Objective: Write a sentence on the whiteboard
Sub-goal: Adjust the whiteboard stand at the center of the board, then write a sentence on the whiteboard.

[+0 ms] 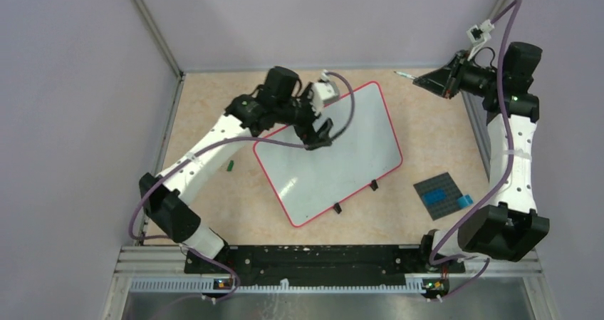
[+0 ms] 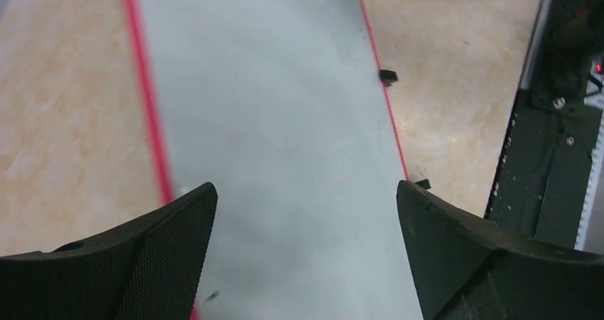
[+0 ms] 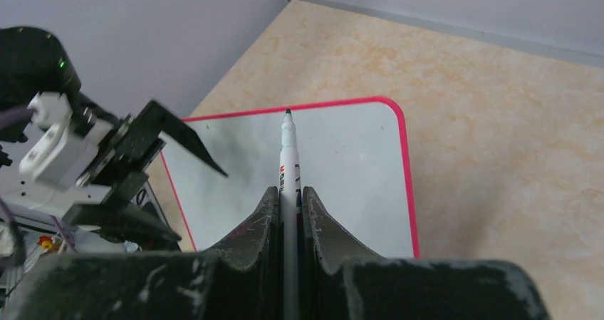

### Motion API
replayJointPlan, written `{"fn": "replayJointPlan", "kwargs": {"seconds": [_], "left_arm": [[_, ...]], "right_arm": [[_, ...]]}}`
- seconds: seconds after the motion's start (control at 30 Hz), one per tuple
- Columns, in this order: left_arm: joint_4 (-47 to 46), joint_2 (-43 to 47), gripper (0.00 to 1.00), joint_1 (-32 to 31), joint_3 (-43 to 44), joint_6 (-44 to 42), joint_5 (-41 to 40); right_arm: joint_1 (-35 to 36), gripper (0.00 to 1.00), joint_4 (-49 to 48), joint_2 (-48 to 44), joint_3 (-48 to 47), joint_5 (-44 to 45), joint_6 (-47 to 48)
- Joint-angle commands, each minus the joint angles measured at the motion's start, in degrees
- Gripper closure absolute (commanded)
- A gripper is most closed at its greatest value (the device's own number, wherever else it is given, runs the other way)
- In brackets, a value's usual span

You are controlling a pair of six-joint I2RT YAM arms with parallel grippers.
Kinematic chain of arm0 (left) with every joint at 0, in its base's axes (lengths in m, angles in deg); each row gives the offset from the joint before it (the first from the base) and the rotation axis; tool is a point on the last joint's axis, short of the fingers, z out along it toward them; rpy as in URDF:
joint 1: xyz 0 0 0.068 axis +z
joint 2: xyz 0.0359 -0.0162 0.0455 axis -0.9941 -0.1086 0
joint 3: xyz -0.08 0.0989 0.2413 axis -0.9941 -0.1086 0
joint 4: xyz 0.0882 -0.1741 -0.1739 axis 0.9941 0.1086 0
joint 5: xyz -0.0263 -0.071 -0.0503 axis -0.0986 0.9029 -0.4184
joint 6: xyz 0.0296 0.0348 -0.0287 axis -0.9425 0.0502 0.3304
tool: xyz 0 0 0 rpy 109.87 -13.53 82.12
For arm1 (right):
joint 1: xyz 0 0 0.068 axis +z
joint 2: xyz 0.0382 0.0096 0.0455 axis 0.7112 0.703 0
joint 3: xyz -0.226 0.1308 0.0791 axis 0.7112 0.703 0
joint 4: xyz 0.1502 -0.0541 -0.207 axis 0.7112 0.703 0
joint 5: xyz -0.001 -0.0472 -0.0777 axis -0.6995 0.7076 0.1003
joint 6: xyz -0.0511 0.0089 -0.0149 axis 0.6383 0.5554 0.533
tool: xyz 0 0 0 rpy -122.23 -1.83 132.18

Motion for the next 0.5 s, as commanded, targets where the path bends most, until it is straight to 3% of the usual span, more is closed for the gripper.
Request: {"fn": "replayJointPlan", "kwargs": {"seconds": [0.0, 0.13, 0.23, 0.33, 0.47], "left_arm": [[-6.3, 9.7, 0.01, 8.2, -1.4, 11.8, 1.6], [-8.3, 14.2, 0.01, 20.8, -4.8, 18.2, 5.8], [-5.1, 16.1, 0.01, 30.0, -5.2, 17.3, 12.0], [-1.1, 17.2, 0.01, 35.5, -5.1, 16.9, 14.5], [-0.4, 19.0, 0.01, 41.3, -9.9, 15.7, 20.4]], "right_arm": [[7.3, 1.0, 11.2, 2.6, -10.0, 8.6, 12.1], [15.9, 1.0, 14.9, 3.4, -12.9, 18.5, 20.2], [23.9, 1.0, 16.3, 3.6, -15.2, 26.0, 26.8], [26.5, 1.0, 14.4, 4.3, -16.8, 22.9, 26.1], [27.0, 1.0, 11.5, 7.3, -18.9, 12.2, 21.3]]}}
